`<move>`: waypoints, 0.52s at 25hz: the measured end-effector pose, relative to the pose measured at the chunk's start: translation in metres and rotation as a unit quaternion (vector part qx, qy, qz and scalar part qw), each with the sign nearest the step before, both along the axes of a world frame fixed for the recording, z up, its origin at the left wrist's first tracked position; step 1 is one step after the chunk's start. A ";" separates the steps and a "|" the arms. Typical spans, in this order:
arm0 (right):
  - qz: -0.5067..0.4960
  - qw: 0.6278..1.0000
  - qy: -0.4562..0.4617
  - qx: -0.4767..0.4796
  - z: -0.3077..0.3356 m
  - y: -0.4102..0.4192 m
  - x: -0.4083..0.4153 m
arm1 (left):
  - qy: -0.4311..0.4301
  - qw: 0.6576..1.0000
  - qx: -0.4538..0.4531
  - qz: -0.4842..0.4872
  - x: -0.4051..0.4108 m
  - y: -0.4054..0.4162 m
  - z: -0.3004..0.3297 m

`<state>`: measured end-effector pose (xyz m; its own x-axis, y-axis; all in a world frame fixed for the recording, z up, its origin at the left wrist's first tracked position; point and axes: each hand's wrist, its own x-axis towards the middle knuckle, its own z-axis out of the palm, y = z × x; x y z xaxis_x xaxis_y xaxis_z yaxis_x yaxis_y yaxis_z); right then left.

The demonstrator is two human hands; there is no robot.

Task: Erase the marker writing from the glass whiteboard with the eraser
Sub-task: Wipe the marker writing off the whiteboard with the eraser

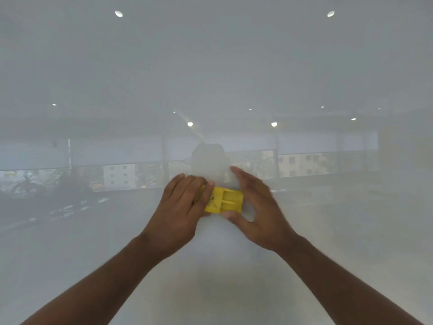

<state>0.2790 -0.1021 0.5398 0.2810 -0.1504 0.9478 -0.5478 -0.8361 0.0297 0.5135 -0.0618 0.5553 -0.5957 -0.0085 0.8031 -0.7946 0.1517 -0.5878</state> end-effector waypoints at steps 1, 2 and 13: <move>-0.005 0.998 -0.055 -0.016 0.000 -0.005 -0.013 | -0.017 1.000 -0.005 -0.007 0.002 -0.002 0.002; -0.025 0.993 -0.101 -0.047 0.000 -0.012 -0.023 | -0.034 0.999 -0.011 -0.007 0.005 -0.004 0.007; -0.116 0.977 -0.082 -0.162 -0.012 -0.040 -0.032 | 0.389 0.909 -0.109 0.105 0.154 0.017 0.168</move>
<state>0.2475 -0.1418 0.5282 0.1150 0.1235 0.9857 -0.7405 -0.6508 0.1679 0.6677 -0.0445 0.7232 0.1489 0.1541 0.9768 -0.9805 -0.1051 0.1661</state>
